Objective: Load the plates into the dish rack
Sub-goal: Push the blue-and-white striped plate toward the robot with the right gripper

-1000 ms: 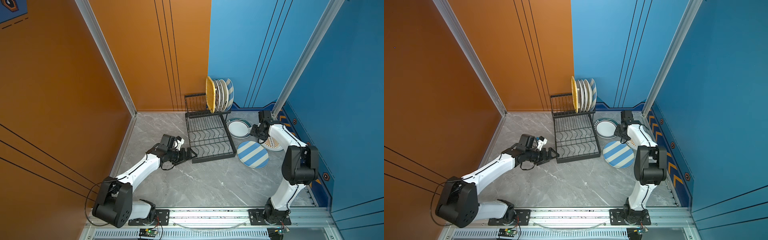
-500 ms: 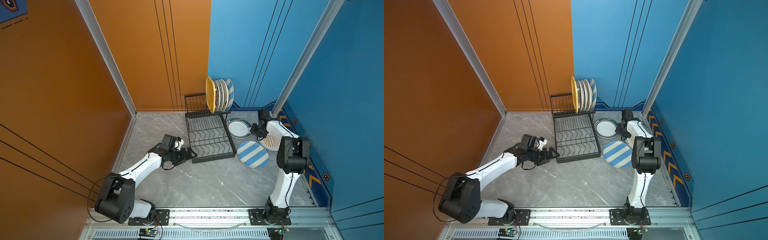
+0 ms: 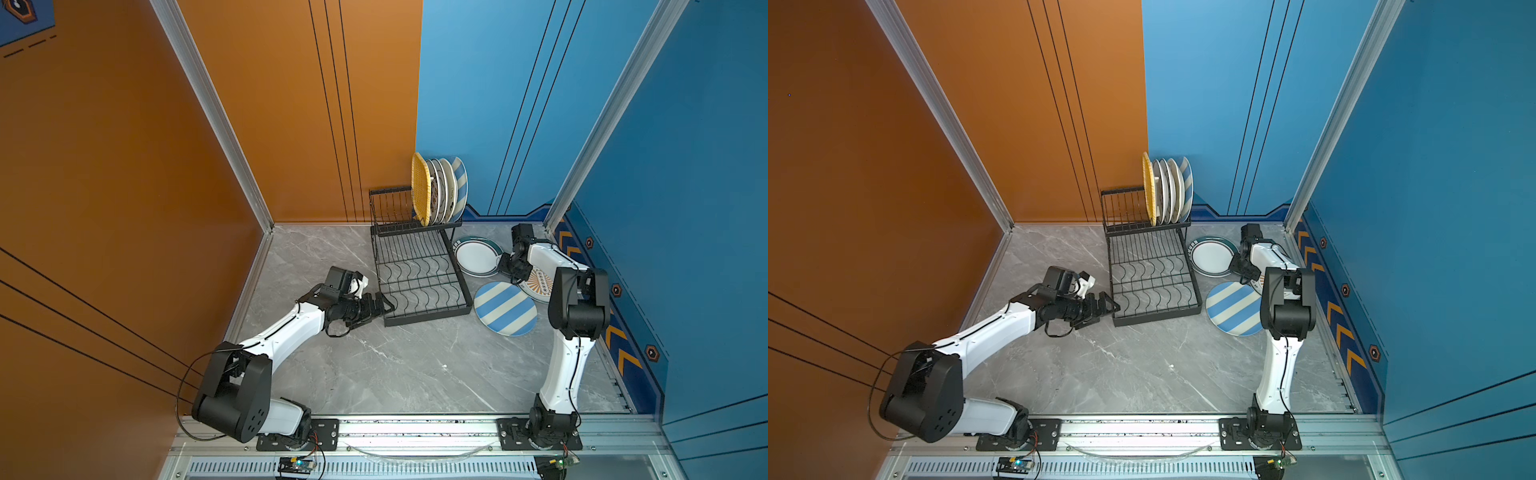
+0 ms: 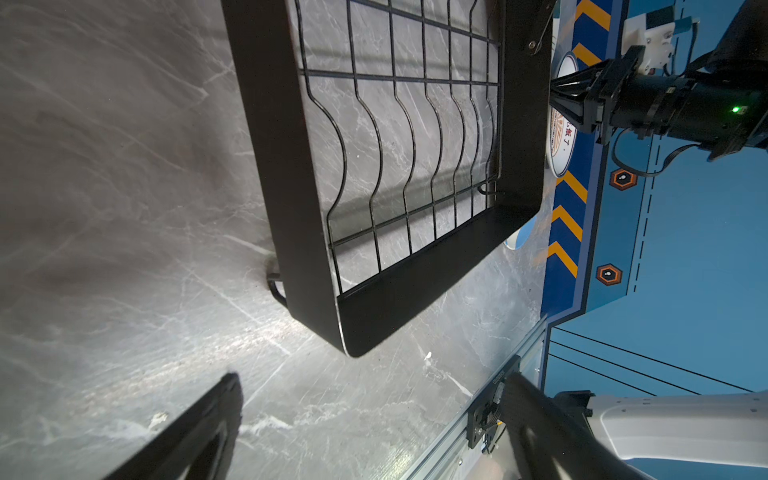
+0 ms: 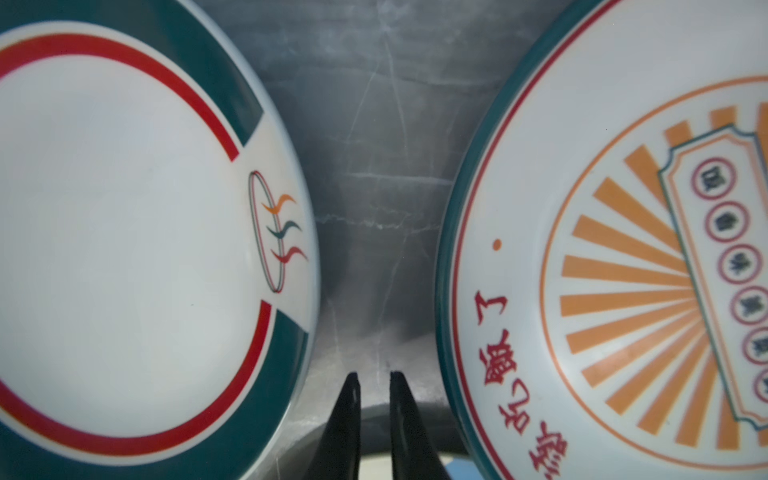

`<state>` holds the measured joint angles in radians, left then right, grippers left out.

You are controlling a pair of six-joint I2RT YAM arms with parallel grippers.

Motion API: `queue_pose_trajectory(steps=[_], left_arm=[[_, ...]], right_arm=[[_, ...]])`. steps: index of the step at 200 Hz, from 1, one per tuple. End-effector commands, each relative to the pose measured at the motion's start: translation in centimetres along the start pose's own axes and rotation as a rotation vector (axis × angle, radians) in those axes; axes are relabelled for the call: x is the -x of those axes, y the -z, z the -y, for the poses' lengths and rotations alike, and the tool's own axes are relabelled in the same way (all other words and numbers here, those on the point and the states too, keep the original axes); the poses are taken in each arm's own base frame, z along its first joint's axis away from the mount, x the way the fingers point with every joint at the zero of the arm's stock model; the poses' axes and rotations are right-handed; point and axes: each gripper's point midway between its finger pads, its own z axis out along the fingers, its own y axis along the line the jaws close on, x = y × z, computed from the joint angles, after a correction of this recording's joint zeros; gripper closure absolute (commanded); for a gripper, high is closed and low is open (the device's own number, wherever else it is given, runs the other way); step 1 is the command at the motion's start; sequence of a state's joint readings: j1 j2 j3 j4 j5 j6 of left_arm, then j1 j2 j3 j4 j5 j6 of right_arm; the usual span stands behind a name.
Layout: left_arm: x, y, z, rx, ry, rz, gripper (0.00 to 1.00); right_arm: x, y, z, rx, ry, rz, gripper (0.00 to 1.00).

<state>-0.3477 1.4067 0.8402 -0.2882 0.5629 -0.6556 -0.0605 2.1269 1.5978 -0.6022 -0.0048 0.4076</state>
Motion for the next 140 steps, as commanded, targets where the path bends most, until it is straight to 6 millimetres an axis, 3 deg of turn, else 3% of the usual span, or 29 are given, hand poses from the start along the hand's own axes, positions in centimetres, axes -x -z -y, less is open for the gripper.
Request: queue_pose_trajectory(steps=[1,86,140], left_arm=[[0.9,0.0,0.6,0.003,-0.009,0.024,0.02],[0.9,-0.3,1.2,0.004,-0.022,0.020,0.02],[0.8,-0.3,1.5,-0.002,-0.033,0.017,0.02]], right_arm=[[0.1,-0.3,0.4,-0.002,0.012,-0.015,0.84],[-1.6,-1.7,0.7,0.008,0.040,-0.074,0.83],[-2.6,-0.9,0.9,0.014,0.061,-0.097,0.83]])
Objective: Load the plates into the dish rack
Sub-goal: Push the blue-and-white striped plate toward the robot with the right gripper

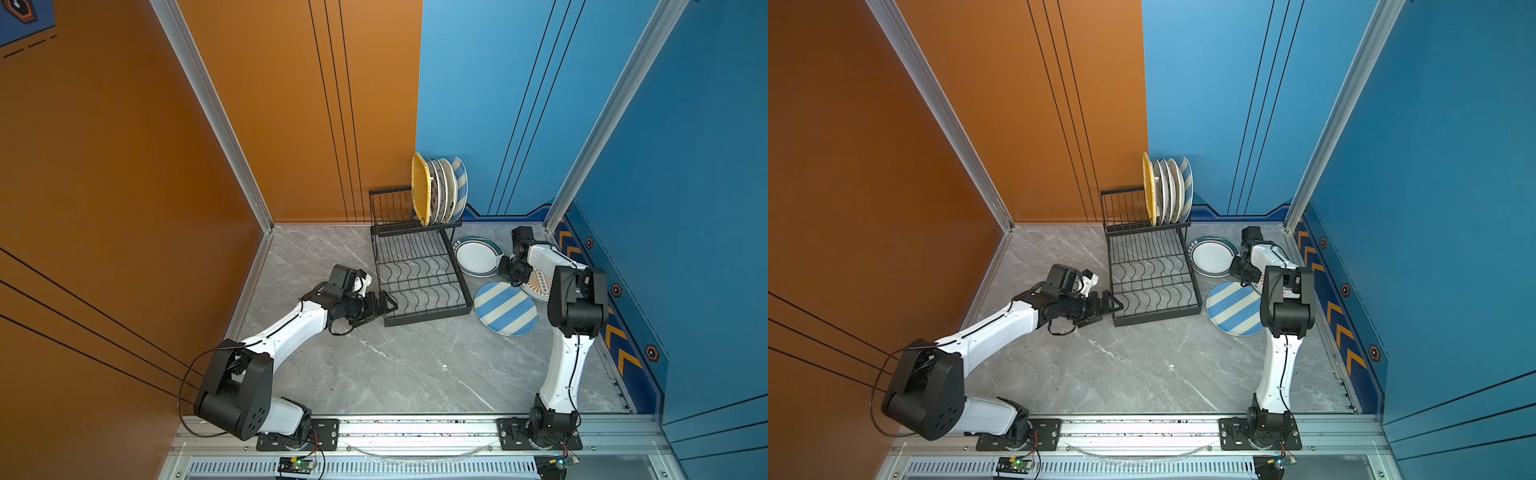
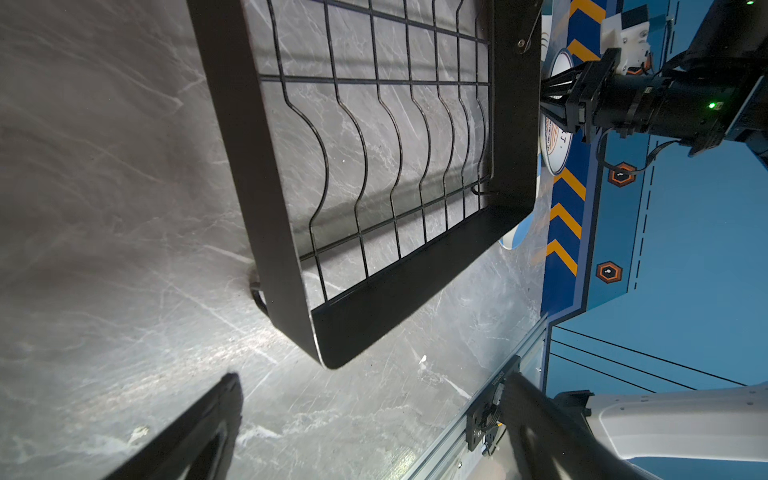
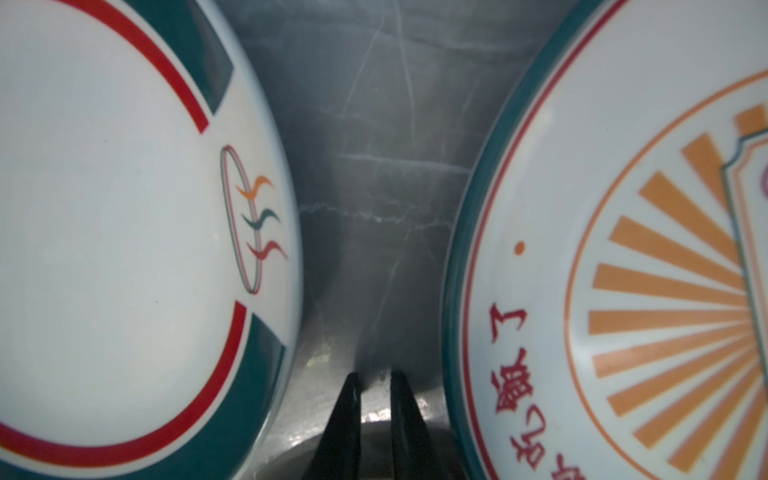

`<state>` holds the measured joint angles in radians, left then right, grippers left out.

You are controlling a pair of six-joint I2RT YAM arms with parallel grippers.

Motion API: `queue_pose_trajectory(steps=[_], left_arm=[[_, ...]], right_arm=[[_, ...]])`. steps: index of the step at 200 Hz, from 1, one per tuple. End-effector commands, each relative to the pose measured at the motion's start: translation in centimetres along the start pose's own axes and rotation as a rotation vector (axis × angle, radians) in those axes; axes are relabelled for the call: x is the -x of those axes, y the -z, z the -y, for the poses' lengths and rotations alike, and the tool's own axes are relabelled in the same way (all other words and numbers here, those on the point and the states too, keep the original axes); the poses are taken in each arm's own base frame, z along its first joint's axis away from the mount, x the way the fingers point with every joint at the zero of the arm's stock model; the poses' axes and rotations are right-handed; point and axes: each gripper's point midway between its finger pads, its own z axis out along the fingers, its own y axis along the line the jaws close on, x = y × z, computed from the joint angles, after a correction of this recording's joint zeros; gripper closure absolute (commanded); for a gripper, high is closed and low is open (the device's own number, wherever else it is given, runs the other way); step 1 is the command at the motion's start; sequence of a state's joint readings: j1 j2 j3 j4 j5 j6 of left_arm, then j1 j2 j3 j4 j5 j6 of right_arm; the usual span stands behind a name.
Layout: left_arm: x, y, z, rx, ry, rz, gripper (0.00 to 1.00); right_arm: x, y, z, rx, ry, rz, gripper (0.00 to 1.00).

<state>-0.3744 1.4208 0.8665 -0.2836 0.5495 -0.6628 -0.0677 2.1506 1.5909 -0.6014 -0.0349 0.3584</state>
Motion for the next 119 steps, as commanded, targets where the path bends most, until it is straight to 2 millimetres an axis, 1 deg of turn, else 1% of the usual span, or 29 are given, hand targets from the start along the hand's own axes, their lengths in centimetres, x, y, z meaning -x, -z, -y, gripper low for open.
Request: queue_pose_trajectory(steps=[1,26,42,51,53,59,119], left_arm=[[0.6,0.0,0.6,0.001,-0.014,0.017,0.02],[0.6,0.0,0.6,-0.002,-0.018,0.012,0.02],[0.5,0.0,0.7,-0.005,-0.024,0.009,0.02],[0.5,0.0,0.7,-0.008,-0.027,0.009,0.02],[0.5,0.0,0.7,-0.008,-0.028,0.007,0.02],[0.5,0.0,0.7,-0.009,-0.029,0.007,0.02],[0.0,-0.1,0.8,-0.033,-0.041,-0.003,0.02]], right_arm=[[-1.8,0.2,0.7,0.001,0.018,-0.060,0.83],[-2.4,0.8,0.7,0.006,0.026,-0.066,0.83],[-3.2,1.0,0.6,0.010,0.032,-0.077,0.83],[-4.0,0.8,0.7,0.007,0.036,-0.096,0.83],[-3.7,1.5,0.5,0.013,0.037,-0.079,0.83],[-4.0,1.8,0.4,0.014,0.039,-0.079,0.83],[-8.8,3.5,0.4,-0.001,0.076,-0.116,0.83]])
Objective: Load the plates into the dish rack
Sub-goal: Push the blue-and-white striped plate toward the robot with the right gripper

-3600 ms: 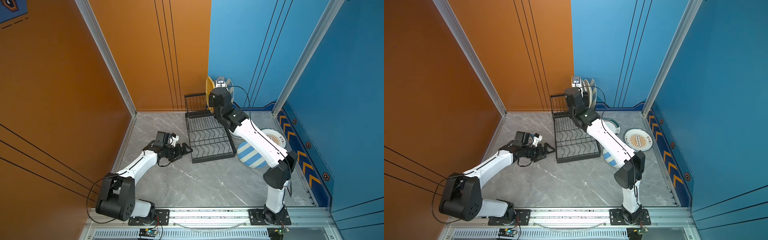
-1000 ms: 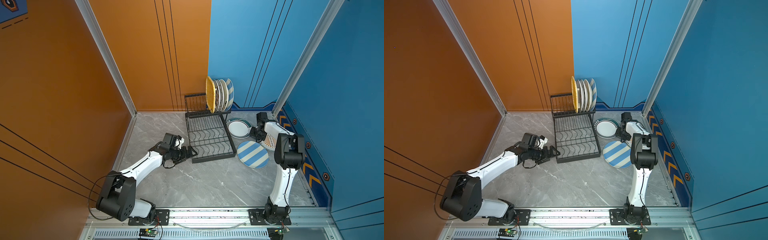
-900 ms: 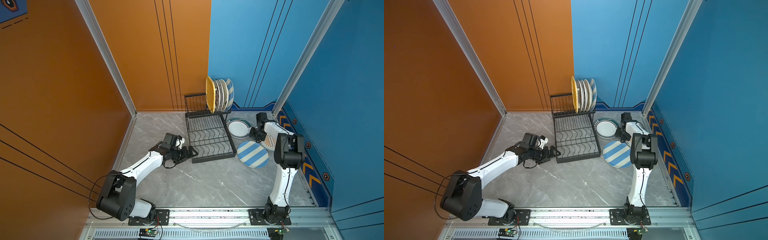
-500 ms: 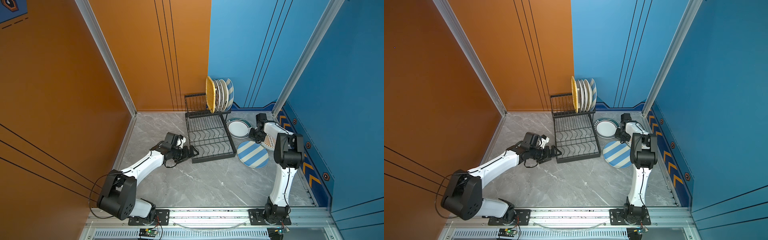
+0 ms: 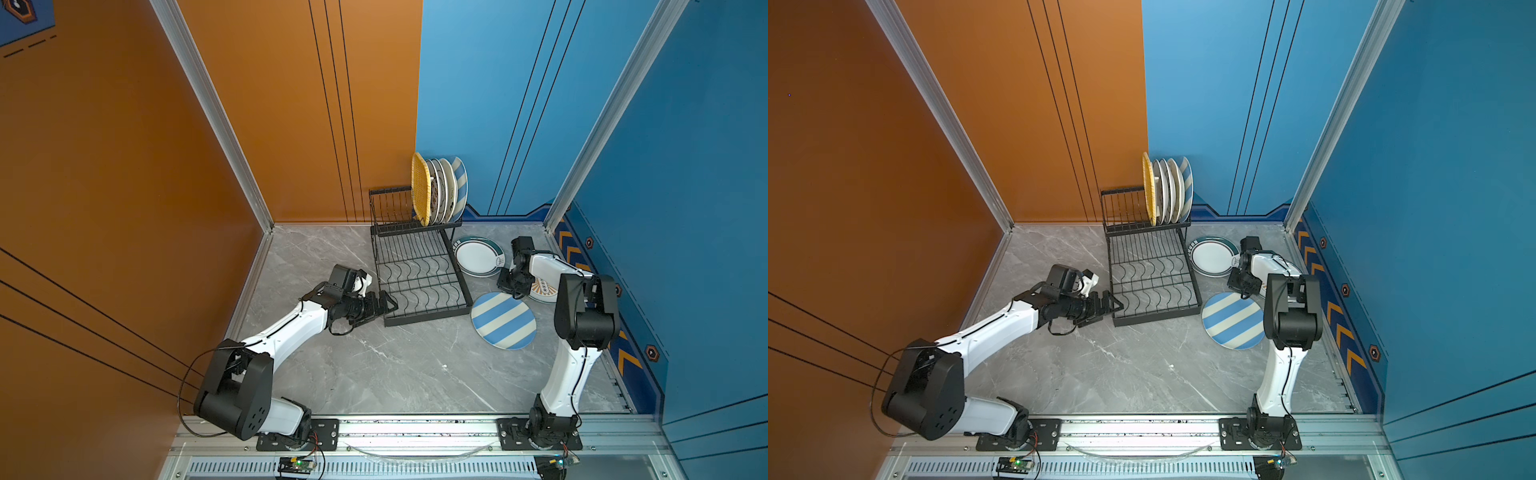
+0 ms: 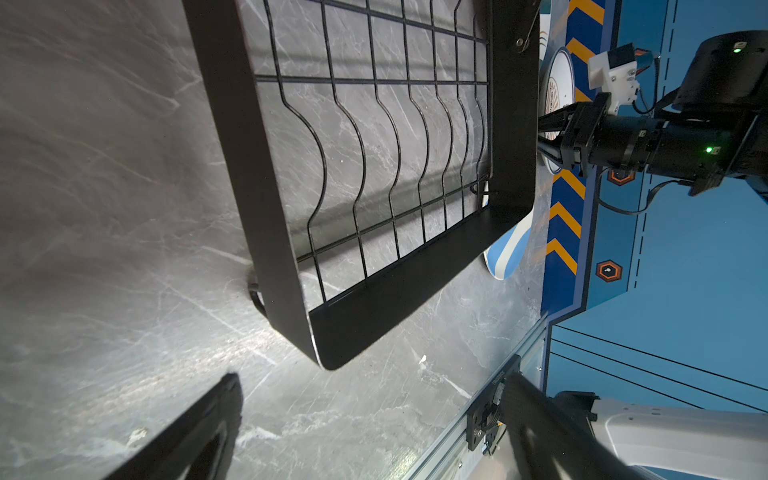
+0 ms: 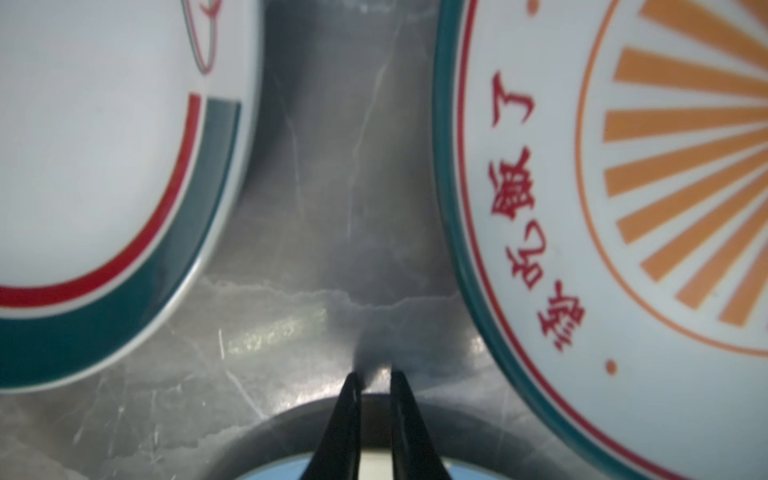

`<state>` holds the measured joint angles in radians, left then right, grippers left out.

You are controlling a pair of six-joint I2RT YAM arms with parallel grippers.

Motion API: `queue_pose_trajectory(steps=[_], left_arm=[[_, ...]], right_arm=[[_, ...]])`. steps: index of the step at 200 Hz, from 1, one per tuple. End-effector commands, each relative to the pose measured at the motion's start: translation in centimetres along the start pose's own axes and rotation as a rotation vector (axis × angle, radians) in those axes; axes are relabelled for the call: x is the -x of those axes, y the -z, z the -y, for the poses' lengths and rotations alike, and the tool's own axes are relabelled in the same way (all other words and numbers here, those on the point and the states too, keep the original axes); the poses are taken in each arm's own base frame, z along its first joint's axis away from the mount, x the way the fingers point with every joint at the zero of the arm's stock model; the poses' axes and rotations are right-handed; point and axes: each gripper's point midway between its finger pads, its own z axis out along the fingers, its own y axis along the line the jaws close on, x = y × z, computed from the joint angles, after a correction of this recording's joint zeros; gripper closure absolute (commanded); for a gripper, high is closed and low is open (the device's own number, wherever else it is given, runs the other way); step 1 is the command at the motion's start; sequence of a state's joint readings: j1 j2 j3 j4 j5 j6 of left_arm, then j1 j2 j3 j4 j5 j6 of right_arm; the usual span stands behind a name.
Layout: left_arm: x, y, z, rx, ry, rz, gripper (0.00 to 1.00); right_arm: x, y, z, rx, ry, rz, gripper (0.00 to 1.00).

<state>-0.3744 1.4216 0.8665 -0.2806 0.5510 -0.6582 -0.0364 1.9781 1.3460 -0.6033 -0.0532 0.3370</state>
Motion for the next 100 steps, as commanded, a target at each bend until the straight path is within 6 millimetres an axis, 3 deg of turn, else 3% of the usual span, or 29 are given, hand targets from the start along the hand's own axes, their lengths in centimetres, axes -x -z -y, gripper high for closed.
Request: queue_pose_trajectory(steps=[1,69,100], left_arm=[[-0.1,0.0,0.7,-0.032,-0.036,-0.004,0.02],[-1.4,-0.1,0.4,-0.046,-0.051,-0.033,0.02],[-2.2,-0.2,0.3,-0.053,-0.058,-0.052,0.02]], right_arm=[[-2.7,1.2,-0.3,-0.002,0.026,-0.038,0.83],[-10.8,2.4,-0.9,-0.011,0.045,-0.122,0.83],[-13.0,3.1,-1.4,-0.009,0.060,-0.129,0.83]])
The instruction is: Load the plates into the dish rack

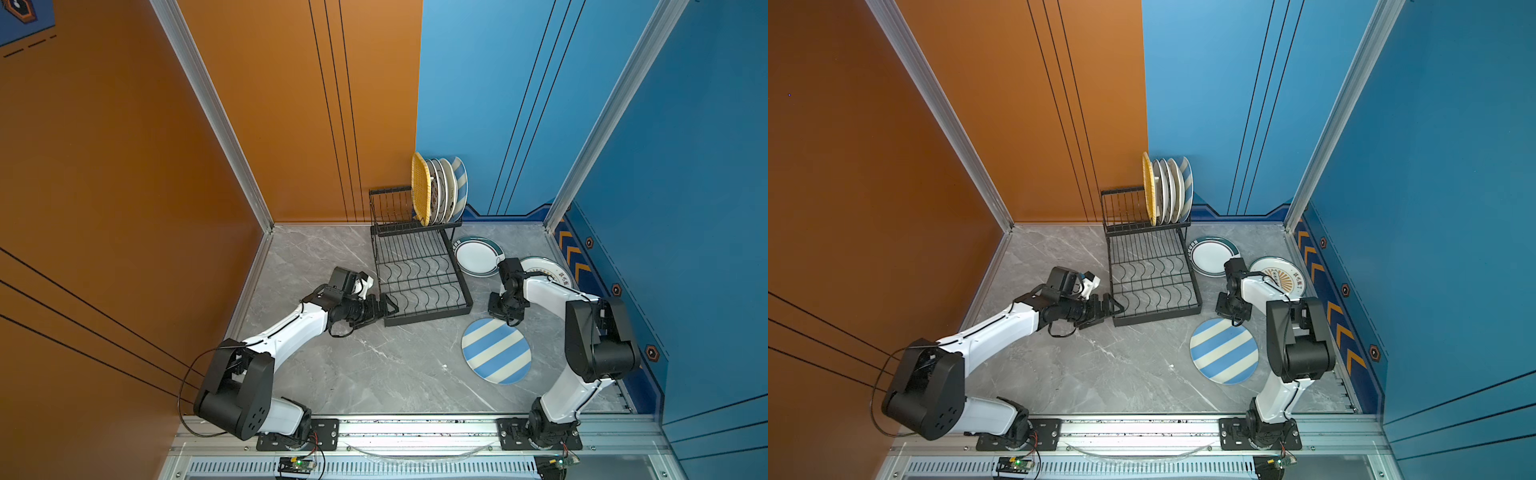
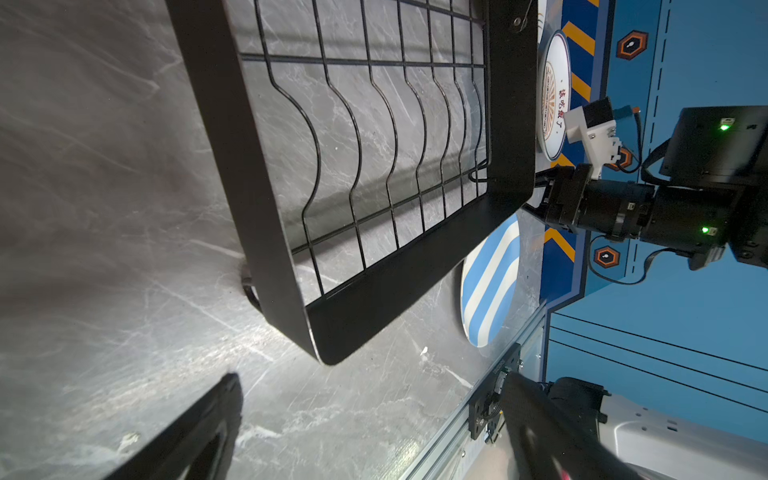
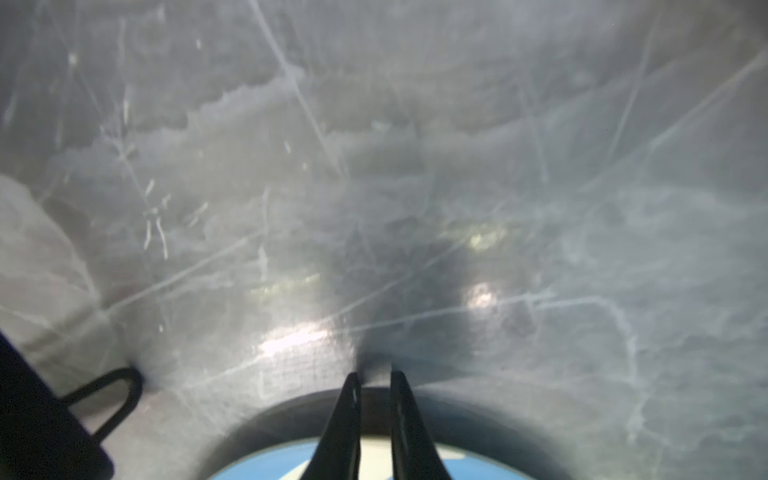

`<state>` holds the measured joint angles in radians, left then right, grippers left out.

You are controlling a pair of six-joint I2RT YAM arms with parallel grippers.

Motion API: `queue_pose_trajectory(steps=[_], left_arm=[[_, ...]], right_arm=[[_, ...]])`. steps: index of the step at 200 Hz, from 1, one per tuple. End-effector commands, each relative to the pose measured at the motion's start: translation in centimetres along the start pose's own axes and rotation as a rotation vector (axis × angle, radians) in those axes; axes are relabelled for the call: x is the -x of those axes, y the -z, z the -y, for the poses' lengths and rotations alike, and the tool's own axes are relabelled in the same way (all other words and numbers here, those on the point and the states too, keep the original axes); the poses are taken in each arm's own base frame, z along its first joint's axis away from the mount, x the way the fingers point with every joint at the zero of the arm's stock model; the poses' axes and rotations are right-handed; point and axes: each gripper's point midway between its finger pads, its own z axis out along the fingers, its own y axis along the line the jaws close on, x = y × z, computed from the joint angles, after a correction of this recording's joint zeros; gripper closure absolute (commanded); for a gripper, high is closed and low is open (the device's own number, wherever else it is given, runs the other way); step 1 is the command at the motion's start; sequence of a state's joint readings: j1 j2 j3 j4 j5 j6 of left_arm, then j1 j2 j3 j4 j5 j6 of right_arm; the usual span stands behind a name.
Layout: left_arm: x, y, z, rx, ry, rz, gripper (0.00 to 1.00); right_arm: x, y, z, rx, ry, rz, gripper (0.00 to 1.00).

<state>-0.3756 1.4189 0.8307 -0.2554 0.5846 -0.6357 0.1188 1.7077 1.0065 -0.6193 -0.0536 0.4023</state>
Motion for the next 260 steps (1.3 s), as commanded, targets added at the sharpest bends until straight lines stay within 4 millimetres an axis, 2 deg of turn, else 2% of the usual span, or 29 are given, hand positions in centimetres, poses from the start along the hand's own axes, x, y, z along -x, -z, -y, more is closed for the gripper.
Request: queue_pose_trajectory(steps=[1,21,56,74,106,130,174,260], left_arm=[[-1.2,0.1,0.5,-0.030,-0.040,-0.025,0.02],[-1.6,0.2,0.7,-0.039,-0.048,-0.034,0.02],[-2.3,0.1,1.0,-0.055,-0.060,-0.056,0.02],[-3.0,-0.2,1.0,-0.059,-0.067,-0.076,0.02],[-3.6,-0.5,1.4,-0.065,-0.080,-0.094,0.02],[-3.9,-0.6,1.7,-0.071,-0.087,-0.104,0.02],[-4.4,-0.8,1.7,-0.068,-0.092,-0.114,0.02],[-5.2,-0.4,1.1,-0.054,-0.081,-0.106,0.02]], right_arm=[[-2.3,0.6,-0.1,-0.006,-0.026,-0.036,0.83],[-2.4,2.0,0.7,-0.017,-0.057,0.003,0.79],[-3.2,3.9,4.9,0.018,-0.253,0.057,0.40],[-4.4,3.9,6.8,0.046,-0.344,0.047,0.27],[-6.4,2.9,8.4,0.096,-0.454,0.004,0.15],[-6.9,2.4,8.3,0.135,-0.485,-0.006,0.11],[-7.2,1.8,6.8,0.203,-0.493,-0.019,0.07],[-9.6,1.3,1.7,0.241,-0.366,-0.067,0.06]])
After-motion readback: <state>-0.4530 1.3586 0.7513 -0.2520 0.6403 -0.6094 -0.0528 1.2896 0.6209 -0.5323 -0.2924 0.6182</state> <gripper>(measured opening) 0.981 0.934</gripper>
